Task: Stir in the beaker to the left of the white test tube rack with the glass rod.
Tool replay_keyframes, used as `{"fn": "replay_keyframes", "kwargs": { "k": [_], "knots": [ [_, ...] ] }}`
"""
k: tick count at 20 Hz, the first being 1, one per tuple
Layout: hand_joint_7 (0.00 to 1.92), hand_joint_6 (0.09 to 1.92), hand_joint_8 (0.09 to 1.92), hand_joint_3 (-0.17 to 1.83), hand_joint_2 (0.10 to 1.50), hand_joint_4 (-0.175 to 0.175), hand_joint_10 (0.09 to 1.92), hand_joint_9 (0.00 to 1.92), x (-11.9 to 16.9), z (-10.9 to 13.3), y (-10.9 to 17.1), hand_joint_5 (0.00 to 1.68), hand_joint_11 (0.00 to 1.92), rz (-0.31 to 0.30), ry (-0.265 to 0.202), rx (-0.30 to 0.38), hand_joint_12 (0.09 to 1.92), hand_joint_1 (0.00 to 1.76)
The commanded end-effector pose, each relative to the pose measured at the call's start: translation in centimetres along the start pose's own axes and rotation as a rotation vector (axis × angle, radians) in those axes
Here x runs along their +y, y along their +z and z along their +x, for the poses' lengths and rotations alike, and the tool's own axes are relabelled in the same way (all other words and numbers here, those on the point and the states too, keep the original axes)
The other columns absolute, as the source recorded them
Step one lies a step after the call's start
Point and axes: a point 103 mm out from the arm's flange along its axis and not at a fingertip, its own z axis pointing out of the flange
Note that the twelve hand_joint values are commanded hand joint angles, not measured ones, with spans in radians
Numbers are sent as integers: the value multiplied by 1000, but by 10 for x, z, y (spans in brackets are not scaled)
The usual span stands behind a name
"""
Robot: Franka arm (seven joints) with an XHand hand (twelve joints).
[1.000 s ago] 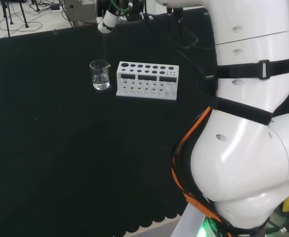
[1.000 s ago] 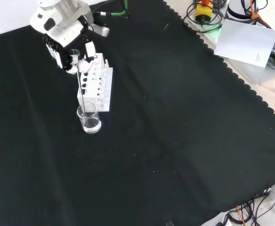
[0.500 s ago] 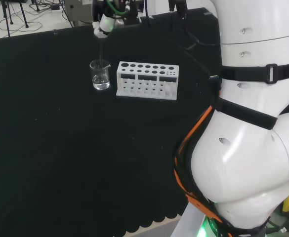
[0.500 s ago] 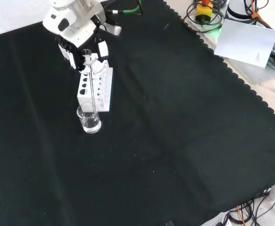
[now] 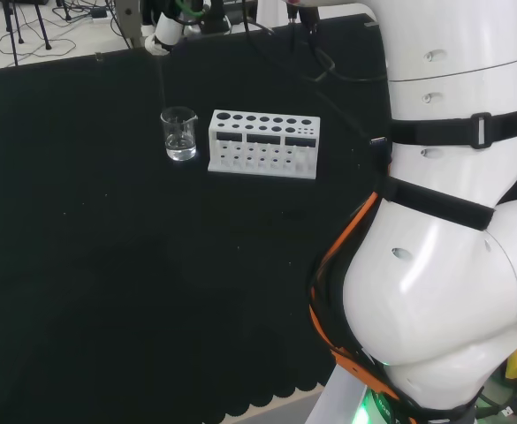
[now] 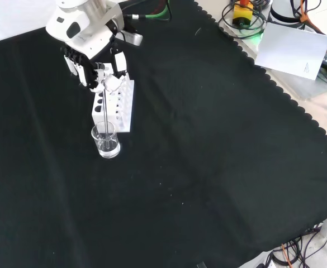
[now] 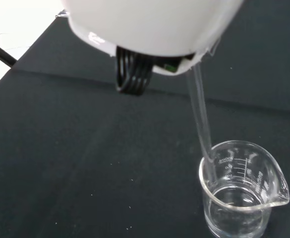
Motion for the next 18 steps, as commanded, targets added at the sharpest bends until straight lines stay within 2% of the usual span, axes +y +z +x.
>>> {"fn": "replay_keyframes", "kwargs": {
  "k": [1, 4, 7, 17, 18],
  "knots": [
    [1593, 735, 931, 982, 465, -175, 672, 1840, 10, -11, 6, 1328, 1390, 38, 6, 25, 718, 1223],
    [1593, 735, 931, 981, 465, -175, 673, 1839, 9, -30, 10, 1328, 1389, 27, 32, 9, 718, 1223],
    [1593, 735, 931, 981, 466, -175, 673, 1839, 0, -39, 10, 1328, 1389, 17, 49, -2, 717, 1223],
    [1593, 734, 931, 980, 466, -175, 673, 1839, -17, -35, -13, 1328, 1388, -15, 47, -4, 717, 1223],
    [1593, 734, 931, 980, 466, -175, 673, 1839, -20, -34, -16, 1328, 1388, -56, 36, 36, 717, 1223]
  ]
}}
